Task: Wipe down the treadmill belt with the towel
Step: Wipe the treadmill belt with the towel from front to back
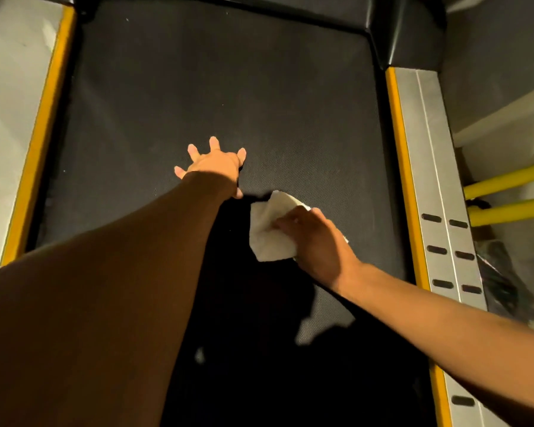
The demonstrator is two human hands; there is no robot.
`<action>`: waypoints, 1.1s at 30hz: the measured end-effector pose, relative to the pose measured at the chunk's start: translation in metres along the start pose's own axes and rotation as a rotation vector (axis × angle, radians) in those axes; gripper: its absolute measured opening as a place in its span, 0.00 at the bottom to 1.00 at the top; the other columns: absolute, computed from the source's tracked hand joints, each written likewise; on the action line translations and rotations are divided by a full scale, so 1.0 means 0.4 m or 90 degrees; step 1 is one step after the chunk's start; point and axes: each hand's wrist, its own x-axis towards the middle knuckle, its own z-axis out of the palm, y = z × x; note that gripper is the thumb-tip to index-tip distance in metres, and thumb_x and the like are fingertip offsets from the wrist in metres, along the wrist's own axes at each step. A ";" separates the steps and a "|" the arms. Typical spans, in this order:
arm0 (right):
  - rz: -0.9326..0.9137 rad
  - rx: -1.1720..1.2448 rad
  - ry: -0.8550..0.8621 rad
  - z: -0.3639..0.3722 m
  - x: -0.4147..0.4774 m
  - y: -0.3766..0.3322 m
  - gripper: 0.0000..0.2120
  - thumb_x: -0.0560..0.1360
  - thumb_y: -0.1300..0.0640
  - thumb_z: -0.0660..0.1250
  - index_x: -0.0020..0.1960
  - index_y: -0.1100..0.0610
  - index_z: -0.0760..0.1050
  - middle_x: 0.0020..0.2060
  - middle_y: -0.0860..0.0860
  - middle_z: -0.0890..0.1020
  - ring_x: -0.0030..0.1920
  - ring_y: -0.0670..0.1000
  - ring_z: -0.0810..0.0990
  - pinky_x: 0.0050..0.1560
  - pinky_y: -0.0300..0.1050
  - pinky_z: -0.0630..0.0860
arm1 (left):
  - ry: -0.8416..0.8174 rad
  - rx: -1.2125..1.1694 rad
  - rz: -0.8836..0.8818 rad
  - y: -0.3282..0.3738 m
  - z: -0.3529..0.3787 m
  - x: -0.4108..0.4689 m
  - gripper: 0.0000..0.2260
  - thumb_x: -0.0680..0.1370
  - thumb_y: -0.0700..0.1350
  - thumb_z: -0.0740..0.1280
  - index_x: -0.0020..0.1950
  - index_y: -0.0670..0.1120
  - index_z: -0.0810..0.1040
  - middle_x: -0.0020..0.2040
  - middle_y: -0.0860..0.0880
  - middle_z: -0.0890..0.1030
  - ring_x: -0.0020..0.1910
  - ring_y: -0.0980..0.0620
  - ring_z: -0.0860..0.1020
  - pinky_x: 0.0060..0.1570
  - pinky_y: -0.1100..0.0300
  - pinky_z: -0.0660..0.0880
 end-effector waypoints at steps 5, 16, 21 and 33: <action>0.150 0.097 0.027 -0.102 0.119 0.034 0.12 0.69 0.56 0.69 0.52 0.50 0.75 0.46 0.52 0.81 0.51 0.57 0.79 0.45 0.45 0.72 | 0.070 -0.010 0.047 -0.015 0.014 -0.027 0.41 0.74 0.49 0.73 0.78 0.61 0.50 0.79 0.45 0.40 0.76 0.31 0.41 0.66 0.26 0.52; 0.007 0.166 0.054 0.034 0.041 -0.146 0.07 0.69 0.54 0.68 0.47 0.51 0.75 0.42 0.52 0.78 0.42 0.56 0.77 0.39 0.44 0.69 | 0.468 -0.081 0.151 -0.253 0.152 -0.180 0.17 0.77 0.42 0.62 0.66 0.48 0.73 0.61 0.44 0.76 0.60 0.41 0.74 0.56 0.45 0.74; 0.051 0.198 0.077 -0.028 0.091 -0.192 0.04 0.67 0.56 0.68 0.42 0.51 0.76 0.36 0.45 0.79 0.37 0.49 0.77 0.37 0.43 0.70 | 0.460 -0.002 0.074 -0.336 0.181 -0.254 0.20 0.79 0.47 0.63 0.70 0.47 0.69 0.66 0.43 0.69 0.64 0.40 0.68 0.54 0.42 0.74; -0.018 0.036 -0.080 0.065 0.082 -0.324 0.06 0.69 0.51 0.68 0.38 0.50 0.72 0.33 0.44 0.72 0.34 0.49 0.75 0.34 0.40 0.68 | 0.241 0.054 0.034 -0.394 0.204 -0.243 0.30 0.81 0.50 0.61 0.80 0.48 0.52 0.79 0.44 0.49 0.77 0.42 0.53 0.74 0.44 0.54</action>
